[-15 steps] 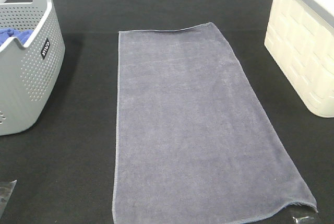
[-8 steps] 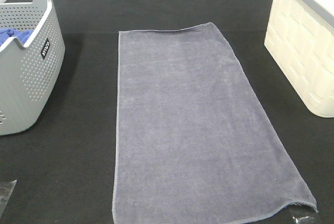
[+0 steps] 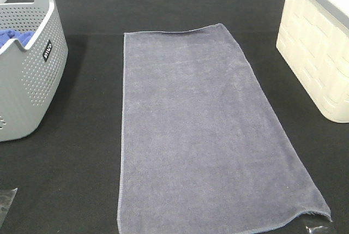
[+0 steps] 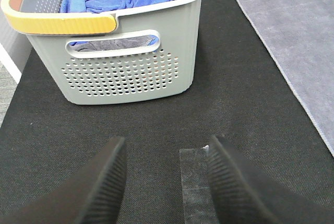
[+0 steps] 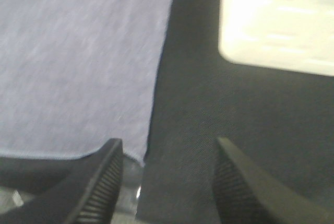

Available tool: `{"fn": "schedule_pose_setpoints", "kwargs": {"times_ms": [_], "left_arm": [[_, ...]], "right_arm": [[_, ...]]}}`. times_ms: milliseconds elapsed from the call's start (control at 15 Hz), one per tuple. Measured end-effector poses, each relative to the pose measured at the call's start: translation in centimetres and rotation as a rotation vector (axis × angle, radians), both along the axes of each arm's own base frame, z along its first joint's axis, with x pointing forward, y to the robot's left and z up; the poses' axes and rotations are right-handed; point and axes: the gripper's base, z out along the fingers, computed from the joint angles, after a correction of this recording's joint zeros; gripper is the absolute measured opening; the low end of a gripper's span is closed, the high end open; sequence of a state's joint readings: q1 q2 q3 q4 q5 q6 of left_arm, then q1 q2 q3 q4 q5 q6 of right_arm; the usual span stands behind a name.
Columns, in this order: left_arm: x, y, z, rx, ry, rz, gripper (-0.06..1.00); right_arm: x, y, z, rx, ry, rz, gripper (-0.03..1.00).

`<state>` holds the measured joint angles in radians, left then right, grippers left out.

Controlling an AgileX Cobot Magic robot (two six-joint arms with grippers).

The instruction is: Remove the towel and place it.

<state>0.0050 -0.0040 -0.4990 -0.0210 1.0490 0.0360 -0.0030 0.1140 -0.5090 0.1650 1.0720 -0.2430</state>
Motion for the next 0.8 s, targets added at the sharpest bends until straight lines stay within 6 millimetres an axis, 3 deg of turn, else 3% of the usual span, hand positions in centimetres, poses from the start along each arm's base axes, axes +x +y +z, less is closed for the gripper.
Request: {"fn": "schedule_pose_setpoints", "kwargs": {"times_ms": [133, 800], "left_arm": [[0.00, 0.05, 0.00, 0.005, 0.000, 0.002, 0.48], [0.00, 0.06, 0.00, 0.006, 0.000, 0.003, 0.48]], "right_arm": [[-1.61, 0.08, -0.03, 0.002, -0.109, -0.024, 0.50], [-1.78, 0.11, -0.04, 0.005, -0.120, -0.024, 0.50]]}}
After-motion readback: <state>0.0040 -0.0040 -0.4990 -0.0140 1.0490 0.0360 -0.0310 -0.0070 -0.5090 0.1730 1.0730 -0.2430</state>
